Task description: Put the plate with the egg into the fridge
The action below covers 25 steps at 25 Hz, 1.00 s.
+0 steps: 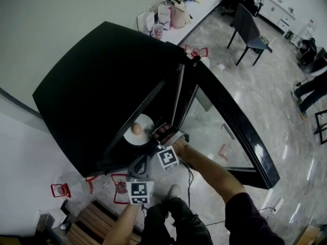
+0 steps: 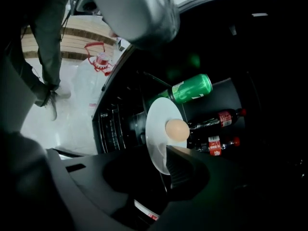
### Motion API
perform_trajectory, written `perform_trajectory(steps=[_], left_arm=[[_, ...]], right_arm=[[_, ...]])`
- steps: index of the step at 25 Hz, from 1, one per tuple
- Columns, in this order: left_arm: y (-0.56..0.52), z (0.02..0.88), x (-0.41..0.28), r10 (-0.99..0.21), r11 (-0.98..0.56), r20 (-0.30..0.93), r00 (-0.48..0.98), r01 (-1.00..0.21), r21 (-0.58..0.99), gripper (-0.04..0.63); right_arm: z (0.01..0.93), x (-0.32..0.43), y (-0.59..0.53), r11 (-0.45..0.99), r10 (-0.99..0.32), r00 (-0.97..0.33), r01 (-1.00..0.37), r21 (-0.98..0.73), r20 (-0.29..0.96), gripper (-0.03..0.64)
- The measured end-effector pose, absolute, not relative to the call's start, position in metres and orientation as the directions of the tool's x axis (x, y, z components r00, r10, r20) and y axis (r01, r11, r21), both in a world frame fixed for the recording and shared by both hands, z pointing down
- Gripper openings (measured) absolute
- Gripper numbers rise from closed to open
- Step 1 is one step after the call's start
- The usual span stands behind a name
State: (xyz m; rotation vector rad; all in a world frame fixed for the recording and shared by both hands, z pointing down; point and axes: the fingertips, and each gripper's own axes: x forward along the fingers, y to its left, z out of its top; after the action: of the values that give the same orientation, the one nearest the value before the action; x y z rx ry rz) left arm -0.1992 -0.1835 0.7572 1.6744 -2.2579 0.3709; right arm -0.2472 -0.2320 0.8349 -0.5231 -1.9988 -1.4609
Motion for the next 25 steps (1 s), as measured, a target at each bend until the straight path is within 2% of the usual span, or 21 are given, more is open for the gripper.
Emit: perform_trajectory(steps=[5,9,15,19,21,25], left_arm=[[-0.176,0.757,-0.19,-0.876,0.282,0.402,-0.268,-0.959,-0.026,0.009],[-0.171,0.756,-0.182,-0.873,0.283,0.408,-0.267,-0.959,-0.022,0.009],[-0.161,0.754,-0.188,-0.866,0.306,0.411,-0.286,-0.952,-0.019,0.009],[-0.159,0.744,-0.187,-0.868,0.315,0.397,-0.297,-0.949,-0.02,0.009],[-0.16,0.736,-0.184,-0.873,0.311,0.389,-0.293,-0.95,-0.018,0.009],[-0.16,0.702,-0.172,-0.897,0.275,0.354,-0.265,-0.961,-0.024,0.009]], right_arm=[[0.83,-0.262,-0.244,0.219,-0.082,-0.763,0.614,0.759,0.641,0.107],[0.838,-0.266,-0.243,0.24,-0.067,-0.703,0.677,0.696,0.708,0.107],[0.835,-0.26,-0.249,0.261,-0.098,-0.711,0.657,0.708,0.696,0.107],[0.826,-0.23,-0.255,0.418,-0.151,-0.742,0.55,0.723,0.653,0.107],[0.811,-0.211,-0.25,0.568,-0.159,-0.767,0.443,0.693,0.621,0.107],[0.75,-0.177,-0.225,0.841,-0.149,-0.84,0.17,0.513,0.522,0.097]])
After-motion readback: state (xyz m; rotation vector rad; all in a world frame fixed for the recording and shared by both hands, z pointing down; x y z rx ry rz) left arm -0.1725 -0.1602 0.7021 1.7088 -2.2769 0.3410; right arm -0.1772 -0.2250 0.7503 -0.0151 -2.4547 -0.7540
